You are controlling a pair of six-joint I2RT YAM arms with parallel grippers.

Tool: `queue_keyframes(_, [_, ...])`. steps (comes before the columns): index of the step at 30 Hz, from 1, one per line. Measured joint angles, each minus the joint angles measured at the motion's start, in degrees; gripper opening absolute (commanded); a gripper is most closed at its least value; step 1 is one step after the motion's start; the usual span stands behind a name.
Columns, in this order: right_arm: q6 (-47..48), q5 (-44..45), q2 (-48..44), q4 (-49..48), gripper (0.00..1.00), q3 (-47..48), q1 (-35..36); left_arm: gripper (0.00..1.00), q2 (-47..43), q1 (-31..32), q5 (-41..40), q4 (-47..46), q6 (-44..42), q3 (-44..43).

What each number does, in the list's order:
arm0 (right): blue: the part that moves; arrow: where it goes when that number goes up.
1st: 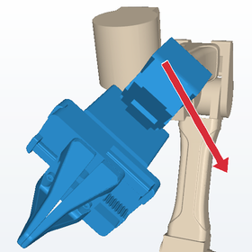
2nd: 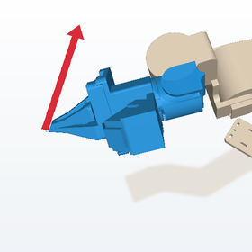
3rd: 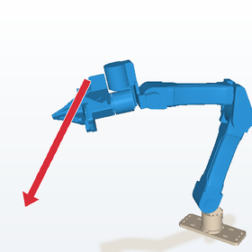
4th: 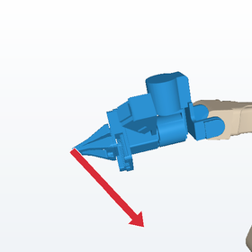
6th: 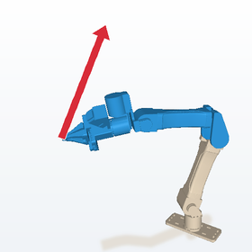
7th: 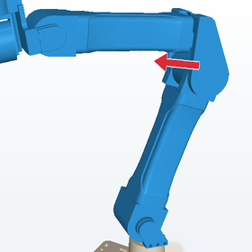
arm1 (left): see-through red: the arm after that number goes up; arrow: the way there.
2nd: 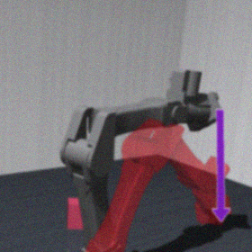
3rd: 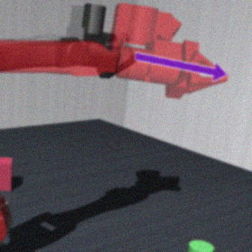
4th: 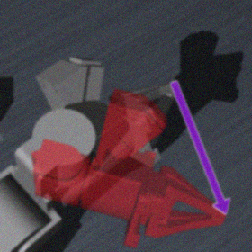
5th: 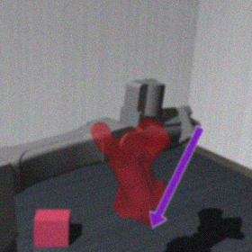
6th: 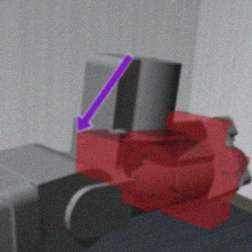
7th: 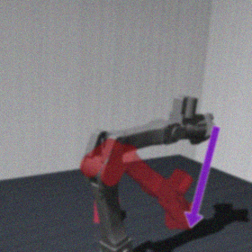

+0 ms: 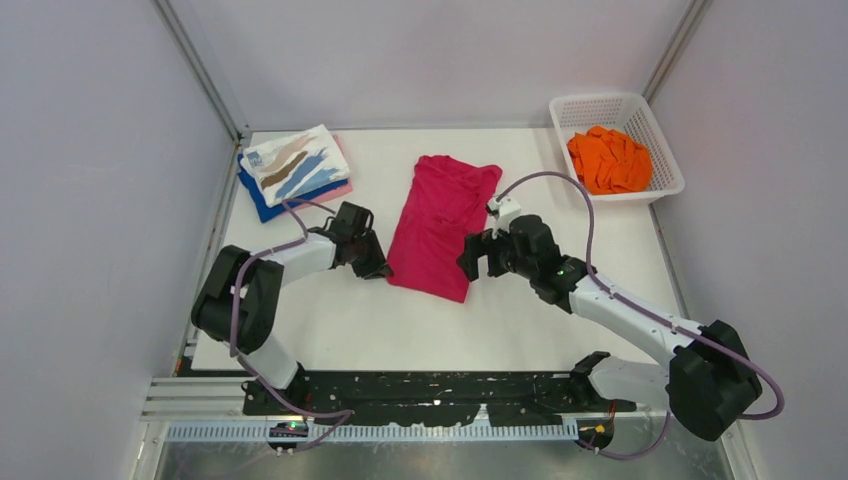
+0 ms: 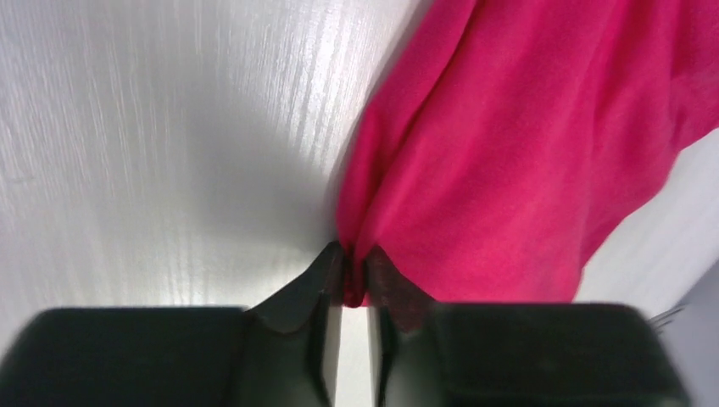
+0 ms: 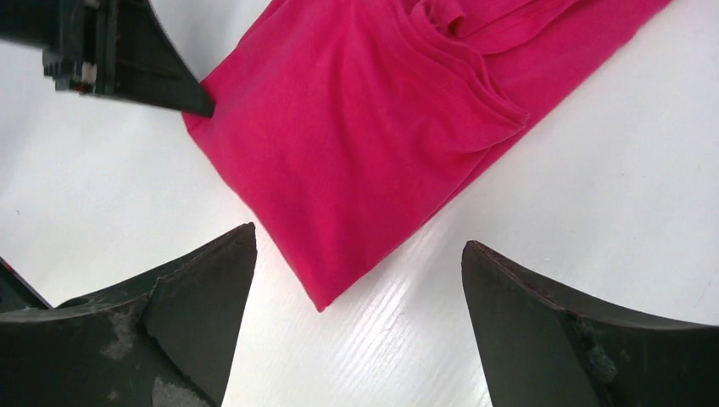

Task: Fold and stack the t-shirts
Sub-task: Grab one side of the 2/3 rectangular tshirt with both arms

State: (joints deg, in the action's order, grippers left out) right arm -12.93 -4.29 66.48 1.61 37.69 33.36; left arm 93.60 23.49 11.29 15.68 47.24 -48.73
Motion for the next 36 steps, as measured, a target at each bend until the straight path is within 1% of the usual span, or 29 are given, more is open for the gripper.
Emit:
queue_keyframes(3, [2.4, 1.3, -0.8, 1.7, 0.90, 0.1, 4.0, 0.00, 1.2, 0.0, 0.7, -0.9, 0.3, 0.0])
queue_keyframes(4, [3.6, 2.2, -0.7, 2.8, 0.86, 0.2, 5.9, 0.00, 1.2, 0.0, 0.7, -1.0, 0.3, 0.0])
queue_keyframes(8, [7.8, 5.3, 2.0, 8.0, 0.76, 2.6, 12.5, 0.00, 0.9, 0.0, 0.7, -1.0, 0.3, 0.2])
queue_keyframes(11, [11.5, 8.5, 8.7, 11.8, 0.70, 7.7, 17.1, 0.00, -0.1, 0.0, 0.2, -0.8, 0.3, 0.7])
queue_keyframes(15, [15.6, 11.6, 18.4, 15.2, 0.61, 13.7, 20.6, 0.00, -0.8, 0.0, -0.1, -0.6, 0.3, 1.0])
queue_keyframes(18, [17.7, 12.8, 24.4, 17.2, 0.51, 17.1, 21.6, 0.00, -0.9, 0.0, -0.2, -0.4, 0.3, 1.0])
queue_keyframes(21, [19.0, 13.8, 29.4, 19.5, 0.44, 19.9, 22.0, 0.00, -0.9, 0.0, -0.3, -0.2, 0.3, 1.0])
queue_keyframes(22, [19.2, 14.2, 30.9, 20.3, 0.39, 20.6, 22.1, 0.00, -0.9, 0.0, -0.3, -0.1, 0.3, 1.0])
queue_keyframes(23, [19.4, 14.6, 32.1, 21.1, 0.38, 21.1, 22.3, 0.00, -0.9, 0.0, -0.3, 0.0, 0.3, 1.0])
queue_keyframes(26, [19.3, 15.6, 33.2, 23.3, 0.36, 22.2, 22.6, 0.00, -0.9, 0.0, -0.3, 0.4, 0.3, 1.0])
queue_keyframes(30, [19.1, 16.7, 33.7, 25.8, 0.27, 23.1, 23.0, 0.00, -1.9, 0.0, -0.8, 1.2, 0.3, 1.0])
queue_keyframes(31, [19.1, 16.7, 33.9, 26.2, 0.21, 23.1, 23.1, 0.00, -2.1, 0.0, -0.8, 1.3, 0.3, 1.0])
queue_keyframes(32, [19.0, 16.7, 34.1, 26.4, 0.12, 23.2, 23.1, 0.00, -2.5, 0.0, -0.8, 1.5, 0.3, 1.0])
queue_keyframes(34, [18.8, 16.7, 34.3, 26.8, 0.06, 23.3, 23.2, 0.00, -3.1, 0.0, -0.8, 1.9, 0.3, 1.0])
queue_keyframes(36, [18.8, 16.2, 34.4, 27.1, 0.05, 23.4, 23.2, 0.00, -4.1, 0.0, -0.8, 2.3, 0.3, 1.2])
